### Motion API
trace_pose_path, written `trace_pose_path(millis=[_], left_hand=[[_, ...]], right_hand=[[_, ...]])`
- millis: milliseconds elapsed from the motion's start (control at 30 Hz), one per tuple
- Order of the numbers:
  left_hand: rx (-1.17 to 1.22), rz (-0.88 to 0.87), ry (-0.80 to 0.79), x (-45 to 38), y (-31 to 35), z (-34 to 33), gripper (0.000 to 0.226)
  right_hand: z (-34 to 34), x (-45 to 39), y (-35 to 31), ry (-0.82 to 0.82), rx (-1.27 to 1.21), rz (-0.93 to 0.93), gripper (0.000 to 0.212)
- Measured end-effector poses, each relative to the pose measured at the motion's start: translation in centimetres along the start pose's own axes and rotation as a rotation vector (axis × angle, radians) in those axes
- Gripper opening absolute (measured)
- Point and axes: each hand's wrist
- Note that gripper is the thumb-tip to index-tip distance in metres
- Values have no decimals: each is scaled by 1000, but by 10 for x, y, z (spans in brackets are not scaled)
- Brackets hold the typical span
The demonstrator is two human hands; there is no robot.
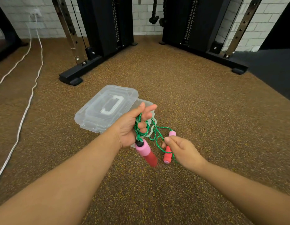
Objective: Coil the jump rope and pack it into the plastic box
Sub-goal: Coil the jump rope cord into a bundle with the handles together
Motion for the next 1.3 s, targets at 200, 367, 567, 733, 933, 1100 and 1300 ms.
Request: trace_pose_path(millis=[200, 367, 567, 733, 933, 1100, 1300], left_hand=[[149, -6, 34, 0, 5, 2, 45], [199, 20, 27, -5, 4, 5, 88], [-12, 142, 21, -5, -1, 4, 113], [-277, 308, -158, 6, -6, 0, 126], [-387, 397, -297, 9, -10, 0, 126], [-379, 526, -428, 15, -5, -4, 125], [-367, 466, -410, 21, -3, -8, 62]], right_hand=[[3, 16, -15, -97, 370, 208, 23], [9, 33, -47, -125, 497, 411, 36], [26, 34, -82, -70, 408, 522, 36], [45, 11, -90, 16, 234, 462, 18], [62, -7, -87, 175, 241, 416, 19], [59, -16, -76, 175, 184, 292, 23], [46, -25, -59, 139, 39, 199, 25]])
Point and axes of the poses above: each hand's wrist, its own x-axis away from the middle knuckle, its own z-axis out of the back of the hand, y = z × x, and after that the axes turned 13 degrees about x, right-handed
